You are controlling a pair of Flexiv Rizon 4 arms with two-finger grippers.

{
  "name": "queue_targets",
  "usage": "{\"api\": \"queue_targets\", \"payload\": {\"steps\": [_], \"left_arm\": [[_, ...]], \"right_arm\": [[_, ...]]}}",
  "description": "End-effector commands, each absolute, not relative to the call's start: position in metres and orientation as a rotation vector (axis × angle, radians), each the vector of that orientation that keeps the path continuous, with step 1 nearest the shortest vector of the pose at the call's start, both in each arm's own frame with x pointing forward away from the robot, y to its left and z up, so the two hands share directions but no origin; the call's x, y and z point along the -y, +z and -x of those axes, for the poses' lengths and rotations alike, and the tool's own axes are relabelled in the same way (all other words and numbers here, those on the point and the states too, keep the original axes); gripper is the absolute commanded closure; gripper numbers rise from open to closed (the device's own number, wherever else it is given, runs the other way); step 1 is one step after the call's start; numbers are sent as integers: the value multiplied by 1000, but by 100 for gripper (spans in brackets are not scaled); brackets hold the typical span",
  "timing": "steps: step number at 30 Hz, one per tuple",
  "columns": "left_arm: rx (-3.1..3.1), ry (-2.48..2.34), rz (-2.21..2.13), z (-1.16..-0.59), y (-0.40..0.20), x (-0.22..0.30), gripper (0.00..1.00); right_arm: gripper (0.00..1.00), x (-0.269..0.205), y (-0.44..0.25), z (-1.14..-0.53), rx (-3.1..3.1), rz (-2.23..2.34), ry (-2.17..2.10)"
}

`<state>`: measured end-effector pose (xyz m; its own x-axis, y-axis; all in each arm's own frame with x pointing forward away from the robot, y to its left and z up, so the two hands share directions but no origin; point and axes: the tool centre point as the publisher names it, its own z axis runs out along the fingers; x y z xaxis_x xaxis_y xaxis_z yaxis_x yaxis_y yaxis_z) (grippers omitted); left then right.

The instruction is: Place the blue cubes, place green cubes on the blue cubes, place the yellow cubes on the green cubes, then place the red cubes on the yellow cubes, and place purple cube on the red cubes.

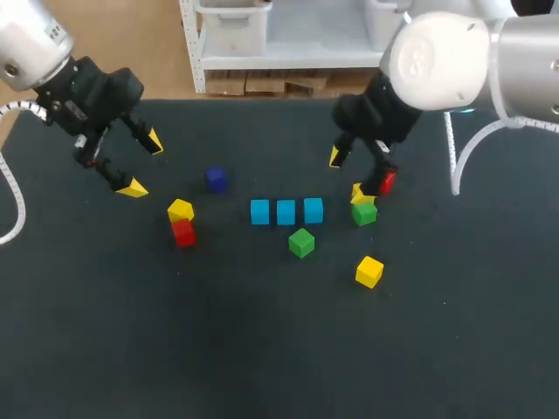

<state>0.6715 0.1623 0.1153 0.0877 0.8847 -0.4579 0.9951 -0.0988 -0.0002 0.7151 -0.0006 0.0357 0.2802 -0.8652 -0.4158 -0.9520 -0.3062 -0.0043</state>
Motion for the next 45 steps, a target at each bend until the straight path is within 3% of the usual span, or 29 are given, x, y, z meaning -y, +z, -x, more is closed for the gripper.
{"api": "queue_targets", "payload": {"steps": [1,16,17,18,19,20,21,24,26,31,34,37,42,45], "left_arm": [[-1862,-503,-2062,-673,115,-163,0],[-1862,-503,-2062,-673,115,-163,0],[-1862,-503,-2062,-673,115,-163,0],[-1862,-503,-2062,-673,115,-163,0],[-1862,-503,-2062,-673,115,-163,0],[-1862,-503,-2062,-673,115,-163,0],[-1862,-503,-2062,-673,115,-163,0],[-1862,-503,-2062,-673,115,-163,0],[-1862,-503,-2062,-673,115,-163,0],[-1862,-503,-2062,-673,115,-163,0],[-1862,-503,-2062,-673,115,-163,0],[-1862,-503,-2062,-673,115,-163,0],[-1862,-503,-2062,-673,115,-163,0],[-1862,-503,-2062,-673,115,-163,0]], "right_arm": [[0,10,37,-706,-1636,2303,472],[0,17,32,-681,-1545,2335,497],[17,17,31,-680,-1547,2331,496],[51,16,30,-680,-1549,2327,498],[52,16,29,-680,-1549,2326,501],[51,15,28,-680,-1550,2326,502],[32,15,28,-680,-1552,2323,505],[31,14,27,-679,-1550,2316,515],[19,13,27,-679,-1548,2315,515],[25,10,23,-676,-1542,2321,518],[19,7,18,-675,-1542,2326,527],[5,7,15,-675,-1545,2331,518],[4,7,15,-675,-1551,2338,495],[9,8,14,-673,-1555,2350,472]]}}
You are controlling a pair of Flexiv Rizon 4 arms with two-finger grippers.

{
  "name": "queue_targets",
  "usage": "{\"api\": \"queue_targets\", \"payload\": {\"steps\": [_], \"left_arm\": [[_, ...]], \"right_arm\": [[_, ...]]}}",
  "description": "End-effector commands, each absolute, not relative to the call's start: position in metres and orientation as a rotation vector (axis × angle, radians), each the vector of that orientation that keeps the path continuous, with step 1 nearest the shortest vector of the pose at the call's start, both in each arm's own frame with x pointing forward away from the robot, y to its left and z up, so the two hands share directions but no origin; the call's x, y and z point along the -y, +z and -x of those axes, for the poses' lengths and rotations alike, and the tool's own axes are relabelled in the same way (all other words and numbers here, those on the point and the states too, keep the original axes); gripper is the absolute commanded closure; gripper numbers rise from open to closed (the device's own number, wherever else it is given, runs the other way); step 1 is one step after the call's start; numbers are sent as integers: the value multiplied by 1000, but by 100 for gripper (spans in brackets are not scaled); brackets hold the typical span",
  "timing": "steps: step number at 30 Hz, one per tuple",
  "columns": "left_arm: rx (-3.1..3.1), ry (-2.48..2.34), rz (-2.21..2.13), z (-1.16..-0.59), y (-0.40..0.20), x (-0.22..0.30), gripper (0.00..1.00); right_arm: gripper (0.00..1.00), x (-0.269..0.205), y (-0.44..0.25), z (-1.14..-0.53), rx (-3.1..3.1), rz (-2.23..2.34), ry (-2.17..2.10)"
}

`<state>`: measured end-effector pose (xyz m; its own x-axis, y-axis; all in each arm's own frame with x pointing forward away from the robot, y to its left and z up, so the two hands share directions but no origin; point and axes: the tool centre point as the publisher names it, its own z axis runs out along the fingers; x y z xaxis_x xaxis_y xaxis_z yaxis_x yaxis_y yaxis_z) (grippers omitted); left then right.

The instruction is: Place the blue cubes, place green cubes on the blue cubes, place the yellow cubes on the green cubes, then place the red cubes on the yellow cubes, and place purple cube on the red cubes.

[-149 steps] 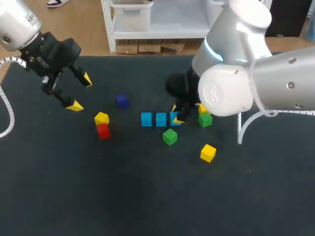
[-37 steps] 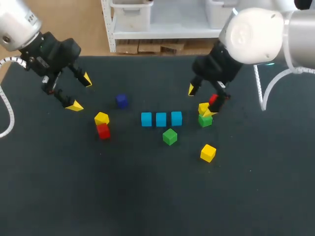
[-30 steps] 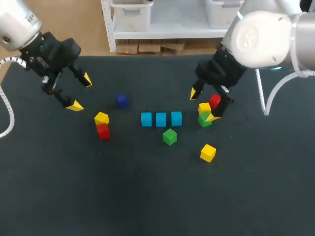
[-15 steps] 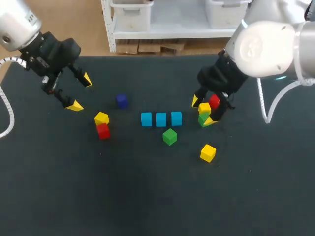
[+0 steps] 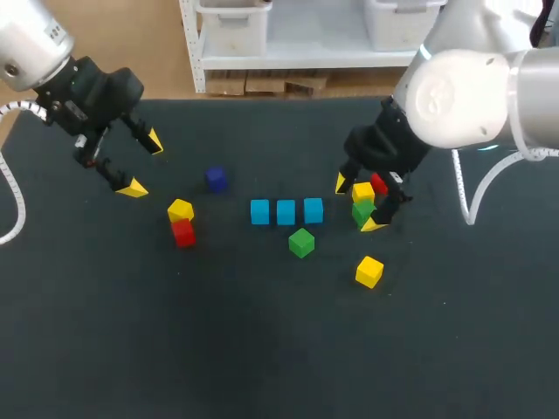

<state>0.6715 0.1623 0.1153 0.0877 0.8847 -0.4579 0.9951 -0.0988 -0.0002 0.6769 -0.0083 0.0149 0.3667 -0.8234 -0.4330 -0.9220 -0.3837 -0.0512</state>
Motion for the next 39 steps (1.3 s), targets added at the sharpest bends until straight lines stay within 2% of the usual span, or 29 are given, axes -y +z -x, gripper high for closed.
{"api": "queue_targets", "payload": {"steps": [1,2,4,8,11,13,18,30,36,39], "left_arm": [[-1862,-503,-2062,-673,115,-163,0],[-1862,-503,-2062,-673,115,-163,0],[-1862,-503,-2062,-673,115,-163,0],[-1862,-503,-2062,-673,115,-163,0],[-1862,-503,-2062,-673,115,-163,0],[-1862,-503,-2062,-673,115,-163,0],[-1862,-503,-2062,-673,115,-163,0],[-1862,-503,-2062,-673,115,-163,0],[-1862,-503,-2062,-673,115,-163,0],[-1862,-503,-2062,-673,115,-163,0]], "right_arm": [[10,8,13,-673,-1557,2354,465],[19,8,11,-673,-1562,2357,458],[21,9,8,-673,-1569,2357,457],[20,10,2,-674,-1577,2360,453],[25,11,-2,-676,-1581,2365,456],[23,13,-4,-677,-1582,2367,456],[27,18,-7,-681,-1591,2364,449],[29,31,-14,-690,-1623,2361,436],[36,36,-17,-695,-1639,2355,425],[36,38,-17,-697,-1642,2352,421]]}}
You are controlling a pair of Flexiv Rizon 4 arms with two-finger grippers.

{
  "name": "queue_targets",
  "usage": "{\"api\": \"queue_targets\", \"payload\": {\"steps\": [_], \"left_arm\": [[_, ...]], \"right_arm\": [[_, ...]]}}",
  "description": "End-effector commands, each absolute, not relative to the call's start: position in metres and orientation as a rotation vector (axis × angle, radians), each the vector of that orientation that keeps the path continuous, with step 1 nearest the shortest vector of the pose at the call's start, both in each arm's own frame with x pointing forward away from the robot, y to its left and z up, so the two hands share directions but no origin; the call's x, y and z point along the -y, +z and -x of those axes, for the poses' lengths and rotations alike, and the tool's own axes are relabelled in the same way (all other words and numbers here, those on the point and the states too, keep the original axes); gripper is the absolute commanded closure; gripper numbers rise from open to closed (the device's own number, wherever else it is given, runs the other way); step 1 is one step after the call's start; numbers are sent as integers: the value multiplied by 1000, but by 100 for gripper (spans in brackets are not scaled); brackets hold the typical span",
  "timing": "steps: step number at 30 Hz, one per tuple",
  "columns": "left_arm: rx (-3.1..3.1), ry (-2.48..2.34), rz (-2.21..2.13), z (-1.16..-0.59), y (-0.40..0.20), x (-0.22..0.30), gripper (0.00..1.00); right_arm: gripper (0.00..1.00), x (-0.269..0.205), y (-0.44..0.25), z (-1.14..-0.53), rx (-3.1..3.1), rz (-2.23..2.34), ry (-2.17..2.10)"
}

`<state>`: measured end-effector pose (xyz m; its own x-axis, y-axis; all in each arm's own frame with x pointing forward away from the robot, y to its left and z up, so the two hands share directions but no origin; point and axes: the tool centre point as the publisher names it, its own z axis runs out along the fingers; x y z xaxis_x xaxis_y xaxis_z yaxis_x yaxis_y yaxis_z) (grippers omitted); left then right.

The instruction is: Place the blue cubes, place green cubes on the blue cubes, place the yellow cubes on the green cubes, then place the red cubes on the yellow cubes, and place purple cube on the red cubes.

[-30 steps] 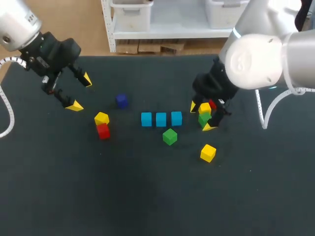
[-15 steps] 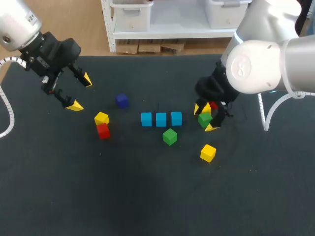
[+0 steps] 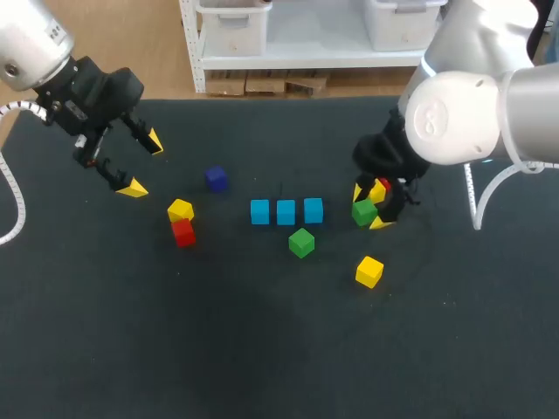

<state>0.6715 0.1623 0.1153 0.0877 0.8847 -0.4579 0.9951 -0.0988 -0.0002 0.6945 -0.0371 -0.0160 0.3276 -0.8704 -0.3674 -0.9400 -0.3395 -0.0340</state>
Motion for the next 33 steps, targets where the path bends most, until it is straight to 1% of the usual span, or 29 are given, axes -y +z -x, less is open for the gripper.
{"api": "queue_targets", "payload": {"steps": [1,3,4,9,14,15,17,22,26,28,29,30,33], "left_arm": [[-1862,-503,-2062,-673,115,-163,0],[-1862,-503,-2062,-673,115,-163,0],[-1862,-503,-2062,-673,115,-163,0],[-1862,-503,-2062,-673,115,-163,0],[-1862,-503,-2062,-673,115,-163,0],[-1862,-503,-2062,-673,115,-163,0],[-1862,-503,-2062,-673,115,-163,0],[-1862,-503,-2062,-673,115,-163,0],[-1862,-503,-2062,-673,115,-163,0],[-1862,-503,-2062,-673,115,-163,0],[-1862,-503,-2062,-673,115,-163,0],[-1862,-503,-2062,-673,115,-163,0],[-1862,-503,-2062,-673,115,-163,0]], "right_arm": [[36,38,-17,-697,-1642,2349,421],[38,38,-16,-698,-1643,2348,422],[36,38,-16,-698,-1643,2347,423],[33,38,-12,-697,-1641,2342,434],[36,38,-8,-698,-1638,2338,433],[39,38,-8,-698,-1637,2339,433],[51,37,-8,-699,-1638,2340,432],[58,37,-9,-699,-1636,2343,432],[62,36,-10,-700,-1634,2345,435],[76,36,-10,-700,-1631,2345,435],[87,36,-10,-700,-1631,2343,436],[100,36,-9,-700,-1631,2342,436],[100,36,-6,-699,-1636,2335,435]]}}
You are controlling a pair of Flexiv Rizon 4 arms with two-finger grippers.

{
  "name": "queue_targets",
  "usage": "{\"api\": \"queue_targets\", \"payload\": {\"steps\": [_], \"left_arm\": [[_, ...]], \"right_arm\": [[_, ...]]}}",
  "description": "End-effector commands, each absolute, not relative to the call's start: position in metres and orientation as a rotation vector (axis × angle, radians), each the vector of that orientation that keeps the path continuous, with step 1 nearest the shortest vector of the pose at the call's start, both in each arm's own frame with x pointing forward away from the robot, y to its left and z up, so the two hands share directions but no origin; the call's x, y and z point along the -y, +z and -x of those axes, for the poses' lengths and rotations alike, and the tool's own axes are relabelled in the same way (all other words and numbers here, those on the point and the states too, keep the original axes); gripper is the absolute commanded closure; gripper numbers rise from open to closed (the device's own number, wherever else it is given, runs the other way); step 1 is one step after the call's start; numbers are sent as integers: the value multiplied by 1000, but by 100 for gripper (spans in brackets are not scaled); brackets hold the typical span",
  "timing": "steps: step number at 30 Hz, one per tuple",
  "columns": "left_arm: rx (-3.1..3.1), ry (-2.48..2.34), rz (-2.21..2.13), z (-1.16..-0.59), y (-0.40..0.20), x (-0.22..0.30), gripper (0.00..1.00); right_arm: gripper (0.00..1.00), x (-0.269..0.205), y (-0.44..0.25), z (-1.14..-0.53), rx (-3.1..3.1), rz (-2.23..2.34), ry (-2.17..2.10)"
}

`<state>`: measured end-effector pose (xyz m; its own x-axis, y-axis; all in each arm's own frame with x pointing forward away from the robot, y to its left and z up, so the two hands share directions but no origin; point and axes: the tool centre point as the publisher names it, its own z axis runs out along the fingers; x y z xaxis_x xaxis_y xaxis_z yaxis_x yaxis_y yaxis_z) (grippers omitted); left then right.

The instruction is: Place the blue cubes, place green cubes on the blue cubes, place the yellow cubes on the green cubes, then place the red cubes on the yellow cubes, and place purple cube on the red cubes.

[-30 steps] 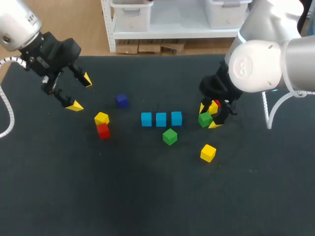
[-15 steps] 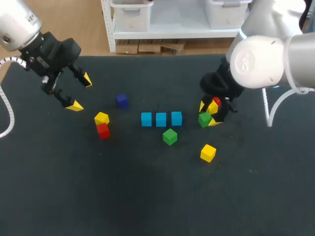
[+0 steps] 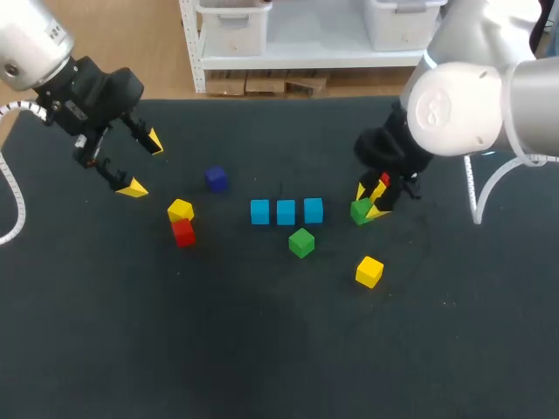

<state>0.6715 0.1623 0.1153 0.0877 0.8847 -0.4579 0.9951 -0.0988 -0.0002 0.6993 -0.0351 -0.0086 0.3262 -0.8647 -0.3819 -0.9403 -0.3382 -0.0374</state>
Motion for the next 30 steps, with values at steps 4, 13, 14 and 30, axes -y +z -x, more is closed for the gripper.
{"api": "queue_targets", "payload": {"steps": [4,13,14,30], "left_arm": [[-1862,-503,-2062,-673,115,-163,0],[-1862,-503,-2062,-673,115,-163,0],[-1862,-503,-2062,-673,115,-163,0],[-1862,-503,-2062,-673,115,-163,0]], "right_arm": [[100,36,5,-696,-1665,2308,431],[100,31,31,-689,-1783,2205,442],[100,30,33,-688,-1799,2193,443],[100,8,42,-682,-1861,2122,478]]}}
